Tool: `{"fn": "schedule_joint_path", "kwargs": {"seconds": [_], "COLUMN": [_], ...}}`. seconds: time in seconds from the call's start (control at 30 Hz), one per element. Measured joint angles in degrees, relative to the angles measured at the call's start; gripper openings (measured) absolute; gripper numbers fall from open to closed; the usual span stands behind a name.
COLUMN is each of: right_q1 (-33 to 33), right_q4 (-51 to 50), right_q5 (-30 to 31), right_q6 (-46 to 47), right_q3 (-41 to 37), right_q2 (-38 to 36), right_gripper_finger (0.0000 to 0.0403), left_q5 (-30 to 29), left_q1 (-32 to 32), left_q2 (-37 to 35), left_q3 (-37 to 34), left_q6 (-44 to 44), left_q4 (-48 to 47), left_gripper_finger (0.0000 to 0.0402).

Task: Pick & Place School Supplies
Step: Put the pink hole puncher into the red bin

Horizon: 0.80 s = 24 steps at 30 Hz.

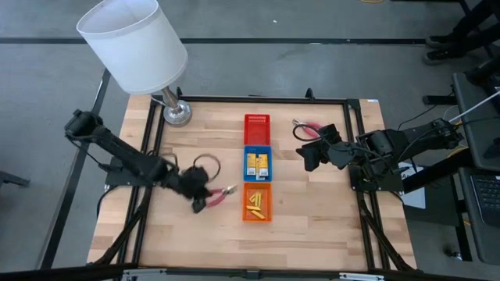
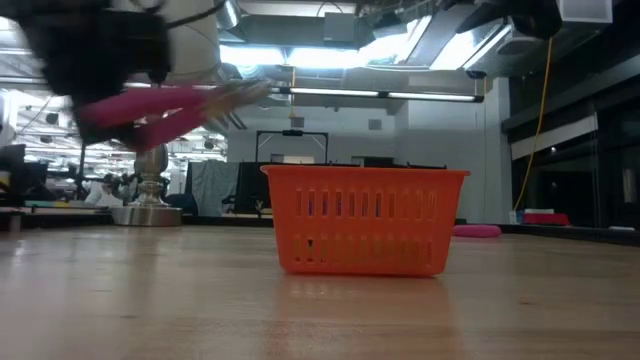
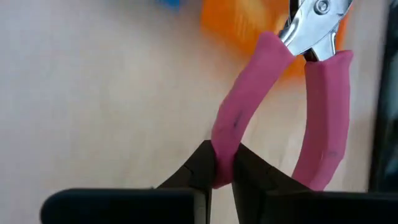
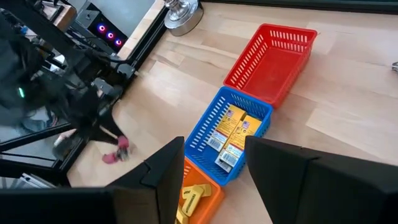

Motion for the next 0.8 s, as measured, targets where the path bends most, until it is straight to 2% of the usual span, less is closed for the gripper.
{"fn": "schedule_joint_path", "kwargs": {"seconds": [0.13,0.2,0.33,0.43,0.6,0.8], "right_q1": [0.0,0.0,0.0,0.0,1.6,3.9], "right_q4": [-1.9,-3.1,-5.4,-6.8,-8.4,-9.2], "right_q5": [0.0,-0.2,-0.3,-0.2,2.7,6.4], "right_q6": [-0.2,-0.2,-0.2,-0.2,-0.2,0.3], "right_q3": [0.0,0.0,0.0,0.0,0.0,0.0], "right_q2": [-0.5,-0.9,-2.0,-3.0,-4.4,-5.1], "right_gripper_finger": [0.0173,0.0173,0.0173,0.0173,0.0173,0.0173], "left_q5": [0.6,4.1,9.7,10.9,11.6,7.6], "left_q1": [11.4,17.2,27.7,33.7,38.9,38.0], "left_q2": [-0.2,1.1,6.6,12.4,20.8,26.1], "left_q3": [3.3,5.4,12.8,19.1,28.5,31.8], "left_q6": [5.6,8.7,9.6,5.3,-7.0,-18.4], "left_q4": [10.6,14.9,16.6,15.6,13.1,10.8], "left_gripper_finger": [0.0028,0.0028,0.0028,0.0028,0.0028,0.0028]}}
